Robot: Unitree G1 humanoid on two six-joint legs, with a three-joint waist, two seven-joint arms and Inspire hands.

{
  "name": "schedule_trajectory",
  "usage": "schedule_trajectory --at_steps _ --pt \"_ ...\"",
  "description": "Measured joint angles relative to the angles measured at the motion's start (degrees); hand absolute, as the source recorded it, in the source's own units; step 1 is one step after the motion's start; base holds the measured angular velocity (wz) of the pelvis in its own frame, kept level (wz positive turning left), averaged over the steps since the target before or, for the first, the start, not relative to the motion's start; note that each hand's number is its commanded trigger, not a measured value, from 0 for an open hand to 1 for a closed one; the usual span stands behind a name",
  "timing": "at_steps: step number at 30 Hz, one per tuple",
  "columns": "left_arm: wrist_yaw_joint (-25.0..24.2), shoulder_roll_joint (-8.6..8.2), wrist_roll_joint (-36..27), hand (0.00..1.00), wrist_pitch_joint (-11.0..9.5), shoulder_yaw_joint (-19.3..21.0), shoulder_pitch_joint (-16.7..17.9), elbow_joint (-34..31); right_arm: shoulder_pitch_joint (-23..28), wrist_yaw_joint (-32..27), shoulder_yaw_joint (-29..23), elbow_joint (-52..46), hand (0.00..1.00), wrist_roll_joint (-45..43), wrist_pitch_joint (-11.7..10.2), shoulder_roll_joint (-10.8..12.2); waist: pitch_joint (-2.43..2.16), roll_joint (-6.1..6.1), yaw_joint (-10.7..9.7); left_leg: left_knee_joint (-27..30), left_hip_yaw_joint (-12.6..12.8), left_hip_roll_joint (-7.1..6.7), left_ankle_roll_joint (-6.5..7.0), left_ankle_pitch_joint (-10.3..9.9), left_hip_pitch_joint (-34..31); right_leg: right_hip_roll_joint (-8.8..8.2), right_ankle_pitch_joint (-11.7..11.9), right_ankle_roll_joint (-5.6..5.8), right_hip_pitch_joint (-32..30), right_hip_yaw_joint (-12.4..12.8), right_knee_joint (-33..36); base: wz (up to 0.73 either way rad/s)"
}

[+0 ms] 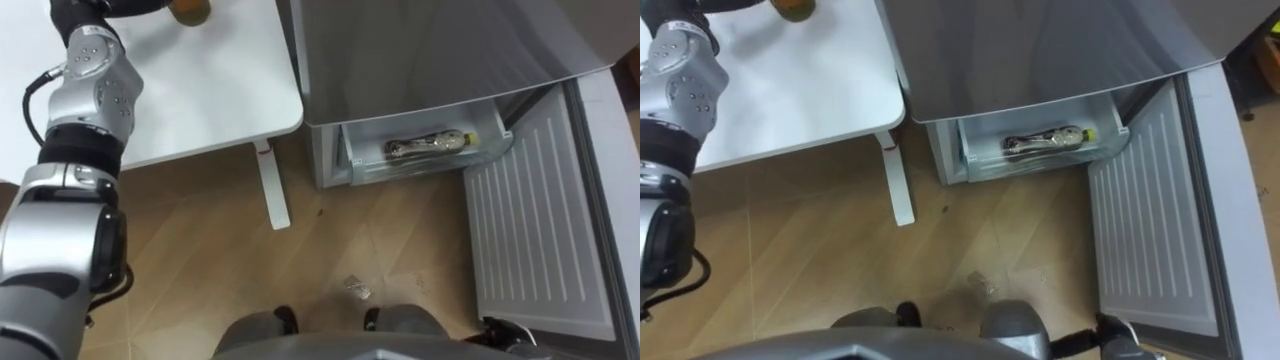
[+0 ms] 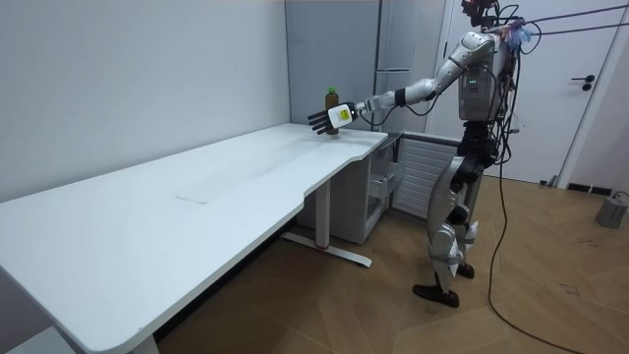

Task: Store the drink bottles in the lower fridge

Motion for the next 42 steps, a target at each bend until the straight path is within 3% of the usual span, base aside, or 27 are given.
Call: schedule_trajectory --at_steps 8,14,23,35,42 --pt "-1.2 0.00 -2.2 0.00 -0.5 0.0 0.0 -0.1 -0.5 0.0 0.5 0.2 0.00 1.9 -1.5 -0.6 0.03 0.66 -0.1 -0.1 -0.1 0.01 0.00 0.0 -0.1 0.00 0.0 -0.03 0.0 -0.2 0.0 0.00" --pt "-1.3 0.08 -2.1 0.00 -1.9 0.0 0.0 -1.1 -0.4 0.0 0.2 0.7 0.00 2.6 -1.7 -1.0 -0.23 1.42 0.1 -0.2 -0.1 0.01 0.00 0.0 -0.1 0.02 0.0 -0.04 -0.2 -0.2 0.2 0.00" --pt "-2.3 1.80 -2.6 0.00 -2.3 -0.7 0.0 -6.5 -0.3 0.2 0.4 -0.2 0.00 6.2 -1.7 -1.5 -0.57 2.03 0.4 -0.3 0.0 0.01 0.00 0.0 0.0 0.02 0.0 -0.04 -0.1 -0.1 0.0 0.00" --pt "-3.8 1.80 -3.6 0.00 -2.3 -1.8 0.0 -7.1 0.4 0.7 0.9 -0.4 0.00 7.8 -1.6 -3.0 -0.45 2.57 0.3 -1.1 0.2 -0.07 0.01 0.4 0.5 -0.11 0.1 -0.06 -0.1 -0.1 0.0 0.00" --pt "-6.3 1.80 -3.4 0.00 -2.3 -2.7 0.0 -4.3 0.5 1.3 0.9 -0.2 0.00 7.4 -1.5 -3.3 0.18 2.36 0.1 -1.0 0.7 -0.04 0.03 0.4 0.6 -0.09 0.1 -0.06 -0.2 0.6 0.1 -0.02"
